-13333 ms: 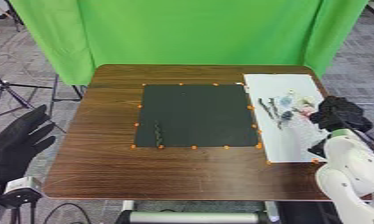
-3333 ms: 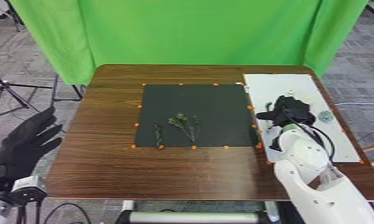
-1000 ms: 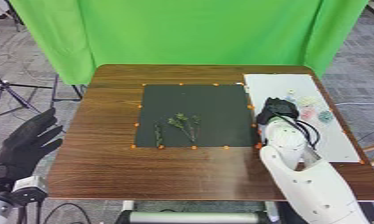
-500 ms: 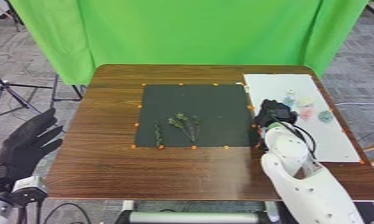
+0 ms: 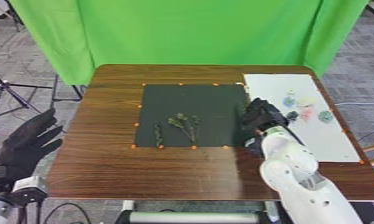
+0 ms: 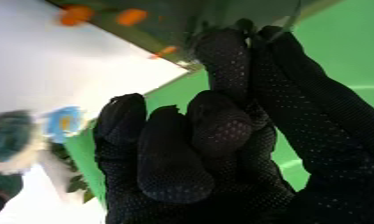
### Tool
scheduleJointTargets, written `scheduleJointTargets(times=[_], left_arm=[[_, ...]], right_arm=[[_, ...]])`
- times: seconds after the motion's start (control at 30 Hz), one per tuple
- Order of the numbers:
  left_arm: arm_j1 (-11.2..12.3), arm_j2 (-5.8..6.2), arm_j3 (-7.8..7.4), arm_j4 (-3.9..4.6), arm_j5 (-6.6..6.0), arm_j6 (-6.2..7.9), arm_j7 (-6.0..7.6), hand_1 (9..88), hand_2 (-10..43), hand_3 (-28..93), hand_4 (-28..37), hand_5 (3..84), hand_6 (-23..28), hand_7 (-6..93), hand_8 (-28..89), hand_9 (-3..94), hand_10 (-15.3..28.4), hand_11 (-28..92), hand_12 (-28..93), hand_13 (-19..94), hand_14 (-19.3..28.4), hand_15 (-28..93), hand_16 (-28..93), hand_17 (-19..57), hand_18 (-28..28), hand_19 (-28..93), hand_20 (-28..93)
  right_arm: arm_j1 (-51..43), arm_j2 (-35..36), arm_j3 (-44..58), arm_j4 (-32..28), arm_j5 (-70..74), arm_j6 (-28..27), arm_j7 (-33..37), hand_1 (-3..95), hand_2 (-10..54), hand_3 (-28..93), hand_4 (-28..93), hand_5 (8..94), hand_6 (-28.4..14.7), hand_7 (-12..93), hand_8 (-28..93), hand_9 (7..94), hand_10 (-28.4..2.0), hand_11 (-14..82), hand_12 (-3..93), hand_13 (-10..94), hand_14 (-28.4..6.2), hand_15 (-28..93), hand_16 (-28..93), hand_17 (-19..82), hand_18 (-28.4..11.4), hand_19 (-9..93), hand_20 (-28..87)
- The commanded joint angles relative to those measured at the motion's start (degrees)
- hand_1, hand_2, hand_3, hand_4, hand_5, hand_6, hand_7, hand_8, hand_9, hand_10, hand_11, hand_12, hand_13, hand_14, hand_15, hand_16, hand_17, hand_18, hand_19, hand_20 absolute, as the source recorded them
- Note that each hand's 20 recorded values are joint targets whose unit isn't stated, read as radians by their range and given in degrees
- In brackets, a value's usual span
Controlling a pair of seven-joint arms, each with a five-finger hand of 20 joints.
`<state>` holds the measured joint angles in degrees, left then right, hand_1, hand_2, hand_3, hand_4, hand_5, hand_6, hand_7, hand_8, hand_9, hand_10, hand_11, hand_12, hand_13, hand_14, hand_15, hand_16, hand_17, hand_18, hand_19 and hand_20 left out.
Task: Arrange flowers
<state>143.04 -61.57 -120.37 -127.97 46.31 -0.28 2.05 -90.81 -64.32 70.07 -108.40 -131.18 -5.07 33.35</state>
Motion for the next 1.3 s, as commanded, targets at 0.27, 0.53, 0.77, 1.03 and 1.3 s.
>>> scheduleJointTargets(times=[0.27,0.53,0.77,1.03,1.3], left_arm=[[0.2,-0.16,0.23,0.05,0.0,-0.32,-0.4,21.3,-0.3,70,-28.3,20.8,0.8,21.1,-10,16.7,8.7,11,20,14,10.8,14,8,-11.1,18.2,37,10],[-0.1,-0.26,0.24,0.13,0.11,-0.65,-0.61,21.2,-0.3,71,-28.3,20.7,0.8,21.0,-10,16.7,8.7,11,20,14,10.8,14,8,-11.1,18.2,37,10],[-0.1,-0.08,0.42,0.19,-0.01,-0.56,-0.55,21.2,-0.3,71,-28.3,20.7,0.8,20.9,-10,16.7,8.7,11,20,14,10.8,15,8,-11.1,18.2,37,10],[0.0,-0.17,0.3,0.11,0.06,-0.66,-0.55,21.3,-0.3,71,-28.3,20.7,0.8,21.0,-10,16.7,8.7,11,20,14,10.8,14,8,-11.1,18.2,37,10],[0.0,0.12,0.36,0.21,-0.1,-0.54,-0.44,21.3,-0.3,71,-28.3,20.7,0.8,21.0,-10,16.7,8.7,11,20,14,10.8,14,8,-11.1,18.2,37,10]], right_arm=[[-2.3,-1.0,-6.6,0.5,-10.7,-6.0,-3.1,44.9,-9.5,84,-24,72.1,0.1,51,20,79.1,-8.1,64.8,52.5,77,-6.3,85,38,33,-21.4,84,47],[-2.9,-0.6,-7.4,0.3,-11.6,-6.0,-4.3,45.2,-9.5,83,-24,72.0,-0.1,51,20,78.8,-8.3,64.8,52.2,77,-6.3,85,38,33,-21.2,84,47],[-4.0,0.1,-7.2,-0.9,-11.4,-6.8,-4.8,45.2,-9.5,83,-24,71.9,-0.1,51,19,78.7,-8.2,64.7,52.3,77,-6.3,85,38,33,-21.0,84,47],[-5.2,1.3,-6.6,-1.6,-12.1,-7.1,-5.9,45.2,-9.5,83,-24,71.8,0.0,51,19,78.6,-8.4,64.5,52.2,77,-6.4,85,38,33,-21.1,84,47],[-5.8,1.6,-6.6,-2.4,-12.2,-8.2,-5.6,45.0,-9.5,83,-24,71.7,0.1,51,19,78.5,-8.5,64.2,52.7,76,-6.4,85,38,32,-21.1,84,47]])
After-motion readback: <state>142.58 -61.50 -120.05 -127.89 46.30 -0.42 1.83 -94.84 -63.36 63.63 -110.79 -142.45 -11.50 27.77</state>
